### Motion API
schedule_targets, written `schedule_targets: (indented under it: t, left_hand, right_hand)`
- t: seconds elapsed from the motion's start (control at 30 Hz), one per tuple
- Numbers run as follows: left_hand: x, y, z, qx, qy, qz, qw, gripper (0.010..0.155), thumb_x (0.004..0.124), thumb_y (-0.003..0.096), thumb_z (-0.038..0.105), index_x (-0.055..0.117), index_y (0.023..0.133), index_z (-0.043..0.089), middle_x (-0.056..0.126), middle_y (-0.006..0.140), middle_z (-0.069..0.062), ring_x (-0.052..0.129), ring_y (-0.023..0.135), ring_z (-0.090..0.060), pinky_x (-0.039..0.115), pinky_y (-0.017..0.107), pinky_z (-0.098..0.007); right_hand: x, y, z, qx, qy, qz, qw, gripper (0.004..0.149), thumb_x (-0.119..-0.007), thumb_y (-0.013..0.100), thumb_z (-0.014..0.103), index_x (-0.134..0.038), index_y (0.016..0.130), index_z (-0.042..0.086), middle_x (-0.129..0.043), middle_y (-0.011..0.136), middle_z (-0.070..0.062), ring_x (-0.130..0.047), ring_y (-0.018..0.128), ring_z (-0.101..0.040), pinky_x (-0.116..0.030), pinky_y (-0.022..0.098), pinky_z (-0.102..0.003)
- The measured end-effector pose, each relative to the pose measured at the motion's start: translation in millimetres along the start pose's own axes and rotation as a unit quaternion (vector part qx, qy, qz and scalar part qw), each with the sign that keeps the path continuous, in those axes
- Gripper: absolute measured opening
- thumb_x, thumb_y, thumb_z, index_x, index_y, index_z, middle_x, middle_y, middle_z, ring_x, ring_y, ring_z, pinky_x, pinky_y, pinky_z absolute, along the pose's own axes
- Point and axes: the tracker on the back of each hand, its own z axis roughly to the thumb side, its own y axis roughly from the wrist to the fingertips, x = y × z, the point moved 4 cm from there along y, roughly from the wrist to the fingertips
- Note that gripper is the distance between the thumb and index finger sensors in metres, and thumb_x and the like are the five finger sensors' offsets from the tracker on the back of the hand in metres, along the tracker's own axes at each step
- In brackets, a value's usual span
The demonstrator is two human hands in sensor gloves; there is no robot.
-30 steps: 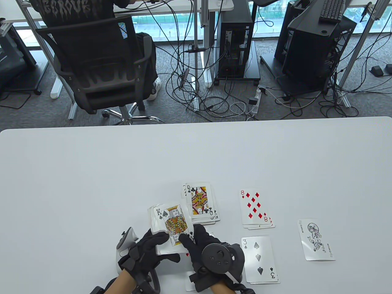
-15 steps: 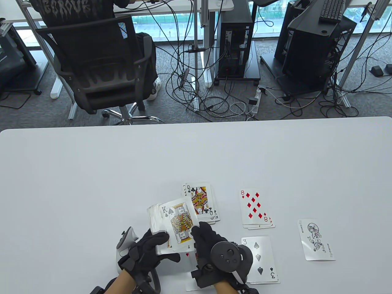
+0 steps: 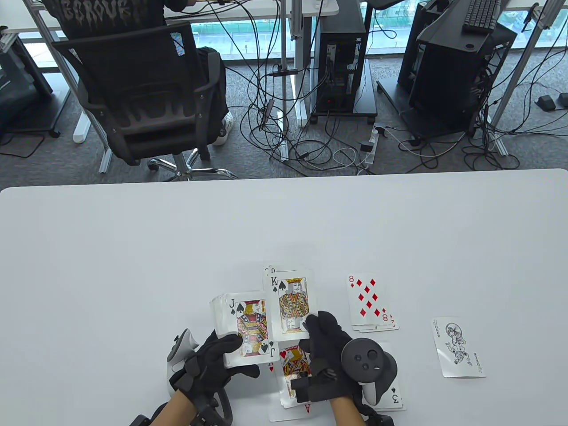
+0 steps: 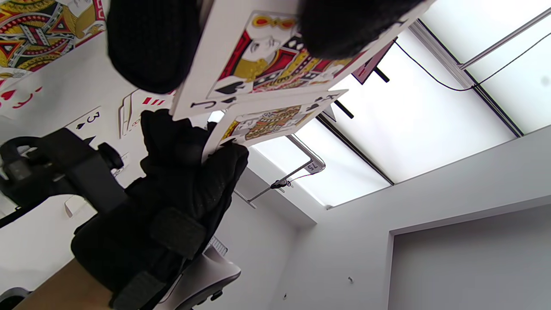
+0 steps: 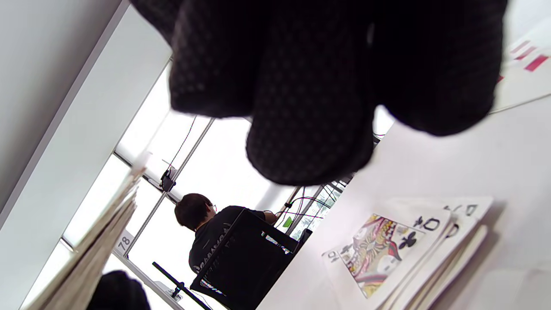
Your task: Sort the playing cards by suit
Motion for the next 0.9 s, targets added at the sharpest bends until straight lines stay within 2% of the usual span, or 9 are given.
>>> schedule_targets:
  t: [0.17, 0.33, 0.5, 0.57, 0.63, 0.73, 0.9]
  left_hand:
    - [-1, -1, 4, 0.010, -0.007, -0.001, 1.000, 0.052, 0.070, 0.0608, 0.041, 0.044, 0.106, 0.037, 0.059, 0.112, 0.006, 0.074, 0.099, -0.028, 0.083, 0.054, -0.041]
    - [-7, -2, 3, 0.009, -0.012, 0.012, 1.000, 0.052, 0.070, 0.0610, 0.041, 0.044, 0.106, 0.036, 0.058, 0.112, 0.006, 0.074, 0.099, -0.028, 0.084, 0.054, -0.041]
    - [-7, -3, 3, 0.008, -0.011, 0.011, 1.000, 0.053, 0.070, 0.0608, 0.041, 0.044, 0.106, 0.036, 0.058, 0.112, 0.006, 0.074, 0.099, -0.028, 0.083, 0.054, -0.041]
    - [-7, -3, 2, 0.007, -0.010, 0.014, 1.000, 0.052, 0.070, 0.0608, 0.041, 0.044, 0.106, 0.037, 0.058, 0.112, 0.006, 0.074, 0.099, -0.028, 0.083, 0.054, -0.041]
    - [-8, -3, 1, 0.005, -0.010, 0.016, 1.000, 0.052, 0.070, 0.0610, 0.041, 0.044, 0.106, 0.037, 0.058, 0.112, 0.006, 0.074, 0.099, -0.028, 0.083, 0.054, -0.041]
    - [-7, -3, 1, 0.004, -0.011, 0.017, 1.000, 0.053, 0.070, 0.0609, 0.041, 0.044, 0.106, 0.036, 0.058, 0.112, 0.006, 0.074, 0.099, -0.028, 0.083, 0.055, -0.041]
    - [-7, -4, 1, 0.003, -0.012, 0.018, 1.000, 0.052, 0.070, 0.0609, 0.041, 0.044, 0.106, 0.036, 0.058, 0.112, 0.006, 0.074, 0.099, -0.028, 0.083, 0.055, -0.041]
  right_hand:
    - [25, 11, -11, -0.029, -0.009, -0.012, 0.999, 0.039, -0.067, 0.053, 0.022, -0.077, 0.069, -0.011, -0.094, 0.033, -0.004, -0.101, 0.024, -0.022, -0.089, 0.022, -0.042]
    - [56, 11, -28, -0.074, -0.143, 0.069, 0.985, 0.039, -0.068, 0.052, 0.022, -0.078, 0.067, -0.013, -0.095, 0.031, -0.005, -0.101, 0.021, -0.023, -0.089, 0.019, -0.043]
    - [79, -6, -51, -0.154, -0.229, 0.167, 0.946, 0.039, -0.069, 0.052, 0.021, -0.080, 0.065, -0.015, -0.095, 0.028, -0.006, -0.101, 0.017, -0.023, -0.088, 0.016, -0.043]
    - [81, -14, -59, -0.179, -0.252, 0.199, 0.930, 0.039, -0.069, 0.052, 0.021, -0.080, 0.065, -0.015, -0.095, 0.028, -0.006, -0.101, 0.017, -0.024, -0.088, 0.016, -0.044]
    - [78, -22, -65, -0.186, -0.282, 0.224, 0.914, 0.040, -0.069, 0.052, 0.021, -0.079, 0.065, -0.016, -0.095, 0.028, -0.007, -0.101, 0.017, -0.024, -0.088, 0.016, -0.044]
    - [69, -28, -72, -0.178, -0.377, 0.255, 0.872, 0.041, -0.068, 0.052, 0.021, -0.080, 0.064, -0.016, -0.096, 0.027, -0.007, -0.101, 0.016, -0.025, -0.088, 0.016, -0.044]
    - [57, -36, -92, -0.207, -0.446, 0.296, 0.819, 0.043, -0.067, 0.053, 0.023, -0.079, 0.065, -0.017, -0.096, 0.029, -0.009, -0.101, 0.018, -0.027, -0.087, 0.018, -0.047]
